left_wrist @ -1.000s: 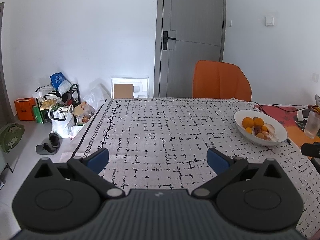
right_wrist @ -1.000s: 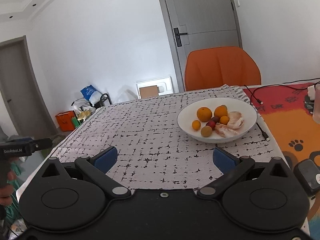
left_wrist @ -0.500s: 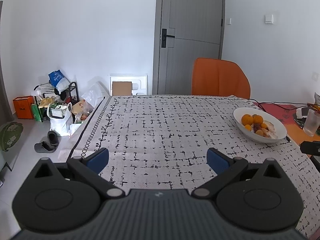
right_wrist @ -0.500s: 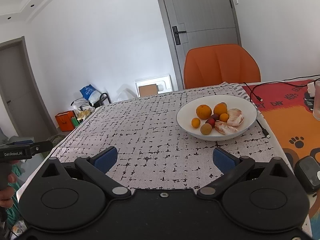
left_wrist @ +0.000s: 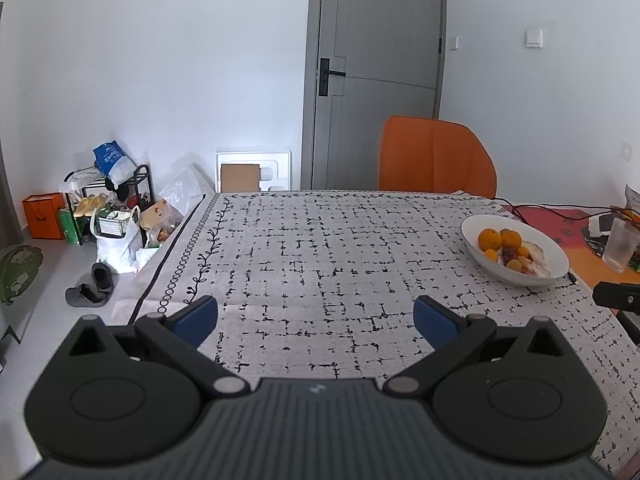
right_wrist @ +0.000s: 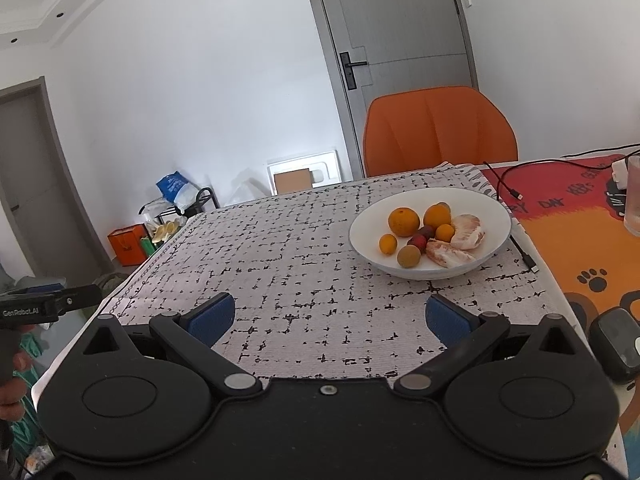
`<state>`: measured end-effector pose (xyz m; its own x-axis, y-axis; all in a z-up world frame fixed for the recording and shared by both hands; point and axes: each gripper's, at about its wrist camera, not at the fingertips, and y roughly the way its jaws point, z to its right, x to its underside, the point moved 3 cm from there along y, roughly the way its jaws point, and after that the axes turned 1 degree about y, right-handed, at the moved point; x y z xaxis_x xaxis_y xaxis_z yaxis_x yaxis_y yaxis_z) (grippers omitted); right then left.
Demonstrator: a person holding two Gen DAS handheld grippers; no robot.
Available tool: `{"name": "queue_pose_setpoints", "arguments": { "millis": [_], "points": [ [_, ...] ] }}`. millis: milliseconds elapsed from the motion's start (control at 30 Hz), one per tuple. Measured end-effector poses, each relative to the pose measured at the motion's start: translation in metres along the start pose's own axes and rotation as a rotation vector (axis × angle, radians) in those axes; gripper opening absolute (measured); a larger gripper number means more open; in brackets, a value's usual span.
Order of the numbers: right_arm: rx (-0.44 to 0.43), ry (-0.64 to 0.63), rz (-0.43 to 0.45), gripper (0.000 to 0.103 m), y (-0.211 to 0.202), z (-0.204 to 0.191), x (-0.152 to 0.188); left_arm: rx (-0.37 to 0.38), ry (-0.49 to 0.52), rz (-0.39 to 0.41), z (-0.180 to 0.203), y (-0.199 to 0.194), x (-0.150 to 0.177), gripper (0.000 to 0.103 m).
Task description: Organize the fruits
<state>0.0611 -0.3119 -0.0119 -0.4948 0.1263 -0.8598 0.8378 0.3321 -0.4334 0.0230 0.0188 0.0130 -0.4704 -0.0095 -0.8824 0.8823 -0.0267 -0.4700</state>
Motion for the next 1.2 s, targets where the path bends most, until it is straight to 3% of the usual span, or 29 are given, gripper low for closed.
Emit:
{"name": "queue_pose_setpoints", "arguments": {
  "millis": [1200],
  "points": [
    [0.002, -0.007, -0.005, 0.103, 0.0034, 0.0021, 0.0022, 0.012, -0.008, -0.002, -0.0007, 0.001, 0.0004, 0.103]
  ]
}}
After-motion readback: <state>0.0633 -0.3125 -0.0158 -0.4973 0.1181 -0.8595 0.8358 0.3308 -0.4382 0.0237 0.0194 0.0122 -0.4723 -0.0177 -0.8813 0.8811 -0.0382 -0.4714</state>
